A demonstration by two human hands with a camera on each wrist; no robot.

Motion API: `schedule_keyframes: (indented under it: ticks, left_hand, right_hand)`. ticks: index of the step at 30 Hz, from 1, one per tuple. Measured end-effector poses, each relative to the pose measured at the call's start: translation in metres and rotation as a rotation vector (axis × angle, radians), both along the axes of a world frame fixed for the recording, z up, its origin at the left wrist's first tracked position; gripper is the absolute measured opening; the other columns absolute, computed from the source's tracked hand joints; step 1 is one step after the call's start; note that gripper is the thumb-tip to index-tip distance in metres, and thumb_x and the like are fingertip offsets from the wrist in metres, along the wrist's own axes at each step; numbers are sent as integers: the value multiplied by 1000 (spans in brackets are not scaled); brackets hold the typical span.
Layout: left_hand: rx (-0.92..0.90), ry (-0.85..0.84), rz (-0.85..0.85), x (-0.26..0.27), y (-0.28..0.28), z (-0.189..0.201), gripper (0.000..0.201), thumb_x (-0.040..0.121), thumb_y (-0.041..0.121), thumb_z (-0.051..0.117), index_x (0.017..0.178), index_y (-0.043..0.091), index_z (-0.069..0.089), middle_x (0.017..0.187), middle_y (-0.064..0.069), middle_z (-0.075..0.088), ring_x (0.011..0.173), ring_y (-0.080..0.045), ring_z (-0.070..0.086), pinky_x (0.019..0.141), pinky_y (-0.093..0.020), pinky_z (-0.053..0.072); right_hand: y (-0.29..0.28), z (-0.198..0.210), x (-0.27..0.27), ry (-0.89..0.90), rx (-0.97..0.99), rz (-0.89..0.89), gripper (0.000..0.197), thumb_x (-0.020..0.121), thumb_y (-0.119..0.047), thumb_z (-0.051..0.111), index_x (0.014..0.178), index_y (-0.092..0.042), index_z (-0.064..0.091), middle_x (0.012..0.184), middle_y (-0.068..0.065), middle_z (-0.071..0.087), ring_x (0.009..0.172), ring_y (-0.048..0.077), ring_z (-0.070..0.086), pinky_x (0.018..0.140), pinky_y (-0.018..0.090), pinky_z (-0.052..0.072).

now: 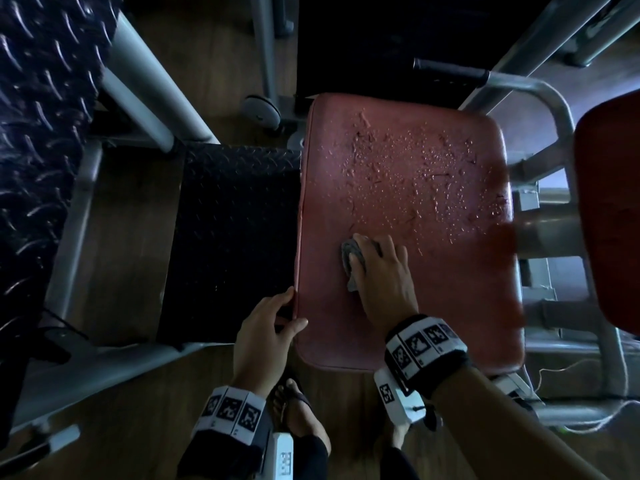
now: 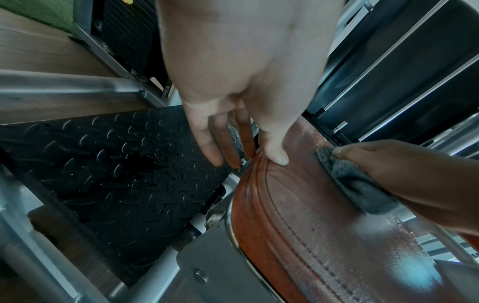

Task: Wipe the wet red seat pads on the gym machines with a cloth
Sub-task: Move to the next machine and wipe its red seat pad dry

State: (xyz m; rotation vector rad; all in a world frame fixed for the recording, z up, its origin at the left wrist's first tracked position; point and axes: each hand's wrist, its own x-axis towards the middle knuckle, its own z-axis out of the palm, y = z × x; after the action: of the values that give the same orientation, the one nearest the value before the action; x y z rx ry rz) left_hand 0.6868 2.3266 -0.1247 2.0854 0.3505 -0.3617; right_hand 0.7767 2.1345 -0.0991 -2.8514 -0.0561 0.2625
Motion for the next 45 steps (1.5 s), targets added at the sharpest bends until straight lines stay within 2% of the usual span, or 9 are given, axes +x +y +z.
schedule_keyframes:
  ticks: [5, 10, 15, 20, 24, 30, 35, 39, 45]
  left_hand:
    - [-15, -5, 13, 0, -1, 1, 50, 87, 30, 72, 135, 29, 57, 111, 24, 62, 102, 4, 61, 89, -24, 53]
    - [2, -23, 9, -1, -1, 1, 51, 87, 29, 73, 135, 26, 57, 110, 23, 61, 101, 11, 57, 82, -7, 42]
    - [-25, 16, 14, 0, 2, 0, 51, 87, 32, 72, 135, 31, 56, 112, 25, 61, 103, 5, 59, 87, -22, 51]
    - [-20, 23, 9, 1, 2, -1, 51, 87, 34, 71, 135, 32, 56, 113, 25, 60, 105, 5, 58, 86, -21, 50]
    - [-28, 10, -4, 0, 4, -2, 51, 87, 36, 71, 135, 31, 56, 118, 25, 60, 111, 5, 57, 91, -23, 50]
    - [-18, -3, -5, 0, 4, -2, 53, 85, 37, 71, 136, 29, 56, 117, 23, 60, 110, 3, 57, 92, -26, 52]
    - [-25, 1, -9, 0, 6, -4, 54, 86, 38, 71, 136, 33, 55, 119, 24, 60, 112, 3, 58, 92, -28, 53]
    - [-34, 16, 0, 1, 5, -2, 52, 86, 37, 71, 136, 33, 56, 121, 26, 59, 113, 6, 56, 92, -24, 51]
    - [-53, 20, 21, 2, 4, 0, 50, 85, 31, 74, 132, 33, 58, 121, 29, 58, 113, 11, 54, 92, -13, 45]
  right_hand:
    - [5, 4, 24, 36, -5, -13, 40, 100, -38, 40, 135, -22, 51, 127, 7, 46, 109, 30, 45, 83, 47, 52]
    - [6, 9, -2, 37, -65, -15, 50, 98, -45, 42, 144, -24, 37, 127, 8, 42, 107, 28, 45, 78, 43, 53]
    - [11, 0, -18, -38, -120, -54, 48, 94, -44, 50, 134, -20, 41, 115, 11, 48, 95, 28, 52, 66, 42, 55]
    - [21, -2, 13, -34, -135, -96, 36, 95, -40, 49, 123, -18, 46, 113, 12, 49, 97, 29, 52, 67, 45, 55]
    - [22, 1, 36, -33, -65, -105, 34, 96, -40, 49, 121, -18, 48, 115, 11, 47, 98, 30, 51, 71, 45, 54]
    - [-1, 15, 11, -39, 278, -28, 46, 99, -35, 46, 143, -23, 42, 134, 7, 31, 115, 27, 41, 92, 34, 39]
    - [-9, 8, -2, -82, 196, 35, 53, 96, -17, 56, 146, -16, 41, 136, 7, 39, 106, 29, 46, 86, 40, 47]
    - [-6, 0, 22, -65, 158, 27, 53, 95, -16, 58, 145, -15, 43, 132, 6, 44, 102, 32, 48, 79, 38, 47]
    - [8, 2, 71, -35, 115, 66, 54, 93, -15, 58, 145, -14, 42, 135, 10, 43, 108, 34, 47, 89, 40, 44]
